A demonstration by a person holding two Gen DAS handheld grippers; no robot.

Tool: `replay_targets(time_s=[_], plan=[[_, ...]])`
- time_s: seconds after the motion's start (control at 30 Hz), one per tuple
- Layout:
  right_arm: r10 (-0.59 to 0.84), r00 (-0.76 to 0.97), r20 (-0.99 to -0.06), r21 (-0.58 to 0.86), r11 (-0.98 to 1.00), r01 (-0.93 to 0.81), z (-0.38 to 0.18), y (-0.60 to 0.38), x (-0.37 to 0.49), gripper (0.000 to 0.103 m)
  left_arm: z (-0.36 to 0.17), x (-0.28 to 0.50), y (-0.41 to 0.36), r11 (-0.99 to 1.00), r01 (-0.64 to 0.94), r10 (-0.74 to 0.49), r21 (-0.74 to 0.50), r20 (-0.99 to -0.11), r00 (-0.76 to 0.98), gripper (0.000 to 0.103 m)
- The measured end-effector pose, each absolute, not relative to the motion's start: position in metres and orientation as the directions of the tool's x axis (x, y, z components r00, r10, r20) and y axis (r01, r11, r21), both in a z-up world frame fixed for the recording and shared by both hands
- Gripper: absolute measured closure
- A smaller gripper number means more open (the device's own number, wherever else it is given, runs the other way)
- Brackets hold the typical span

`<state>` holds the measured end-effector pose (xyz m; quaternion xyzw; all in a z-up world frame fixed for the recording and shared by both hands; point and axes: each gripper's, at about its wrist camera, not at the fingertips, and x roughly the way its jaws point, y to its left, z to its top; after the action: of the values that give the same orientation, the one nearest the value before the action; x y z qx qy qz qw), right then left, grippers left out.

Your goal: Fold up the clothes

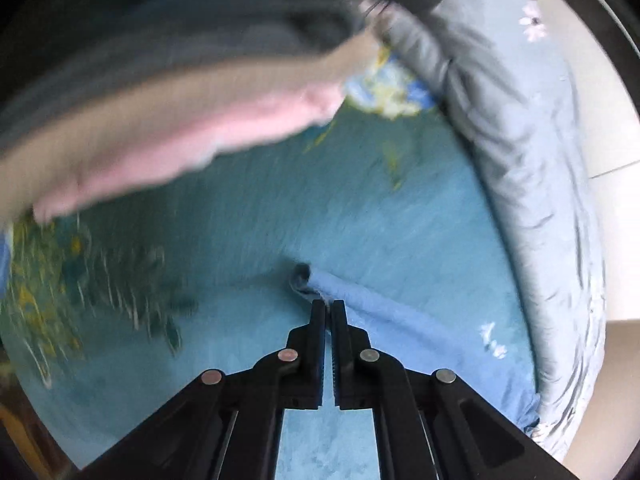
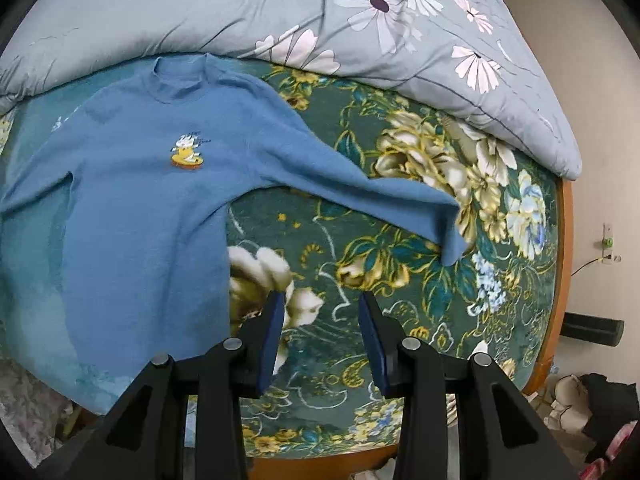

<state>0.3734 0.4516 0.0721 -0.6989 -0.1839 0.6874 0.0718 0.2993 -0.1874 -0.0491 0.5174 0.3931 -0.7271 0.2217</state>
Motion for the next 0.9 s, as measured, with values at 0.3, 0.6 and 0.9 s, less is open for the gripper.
replay_targets(time_s=[0.3, 0.6, 0.9], plan=[[0.314, 0.040, -0.948, -0.311, -0.948, 0.064, 0.054, 0.461, 0.403, 0.064, -0.079, 0.317, -0.199, -0.592, 0.766, 0.091, -0.252, -0.965, -0.247, 0.098], [0.093, 0.164, -0.982, -0.107, -0.991, -0.079, -0.022, 0.464, 0.452, 0.064, -0.057, 0.365, -0.093, -0.774, 0.548, 0.263, -0.316, -0.949, -0.176, 0.070], [0.030, 0.259, -0.965, -0.064, -0.990, -0.124, -0.102, 0.461, 0.491, 0.063, -0.082, 0.415, 0.070, -0.941, 0.042, 0.337, -0.335, -0.928, 0.161, 0.052]])
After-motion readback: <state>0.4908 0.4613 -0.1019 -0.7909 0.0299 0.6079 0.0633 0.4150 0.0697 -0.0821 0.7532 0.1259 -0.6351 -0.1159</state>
